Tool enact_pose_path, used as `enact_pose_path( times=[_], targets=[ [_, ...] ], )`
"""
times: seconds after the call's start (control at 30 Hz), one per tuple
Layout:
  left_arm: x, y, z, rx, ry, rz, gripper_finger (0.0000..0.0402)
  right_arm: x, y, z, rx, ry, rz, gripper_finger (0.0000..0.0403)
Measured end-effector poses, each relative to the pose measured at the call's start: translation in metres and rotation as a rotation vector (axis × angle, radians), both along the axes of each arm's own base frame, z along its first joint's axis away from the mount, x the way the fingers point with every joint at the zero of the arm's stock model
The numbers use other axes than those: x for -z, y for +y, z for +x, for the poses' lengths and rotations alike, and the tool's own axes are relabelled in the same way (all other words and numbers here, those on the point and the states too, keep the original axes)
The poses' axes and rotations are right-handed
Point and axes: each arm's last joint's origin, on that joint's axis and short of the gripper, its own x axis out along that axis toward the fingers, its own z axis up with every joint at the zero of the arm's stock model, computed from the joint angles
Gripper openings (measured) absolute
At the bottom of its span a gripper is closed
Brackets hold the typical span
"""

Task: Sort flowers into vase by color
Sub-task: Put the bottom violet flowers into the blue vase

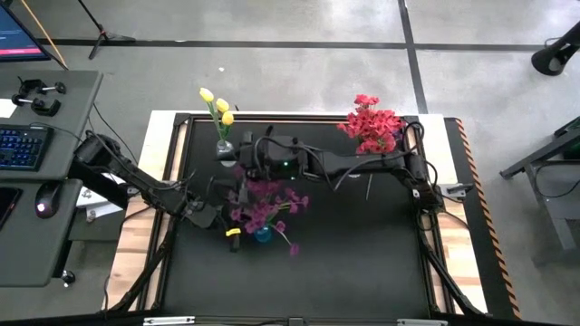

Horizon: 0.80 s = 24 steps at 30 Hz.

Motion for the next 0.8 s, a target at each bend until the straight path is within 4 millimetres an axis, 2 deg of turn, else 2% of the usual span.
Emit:
enact_pose_path(
  times=[0.13, 0.27, 0.33, 0.47, 0.7, 0.8],
  targets=[
    [0.0, 0.0, 0.0, -0.003, 0.003, -0.004, 0.0005, -0.005, -0.009, 0.0, 0.028, -0.054, 0.013, 0.0275],
    [0.001, 0.0, 0.0, -0.002, 0.006, -0.005, 0.0005, -0.036, -0.018, -0.013, 0.047, -0.212, 0.07, 0.0275],
    [0.001, 0.0, 0.0, -0.001, 0.006, -0.006, 0.0004, -0.04, -0.02, -0.014, 0.041, -0.253, 0.096, 0.0275],
    [0.001, -0.001, -0.001, -0.005, 0.008, -0.013, 0.0004, -0.031, -0.023, -0.009, 0.038, -0.243, 0.106, 0.0275],
    [0.001, -0.007, -0.004, 0.015, 0.005, -0.009, 0.0004, -0.055, -0.027, -0.03, 0.053, -0.205, 0.02, 0.0275],
    [0.001, -0.008, -0.004, 0.022, 0.001, -0.012, 0.0021, -0.062, -0.027, -0.039, 0.058, -0.178, -0.018, 0.0275]
  ],
)
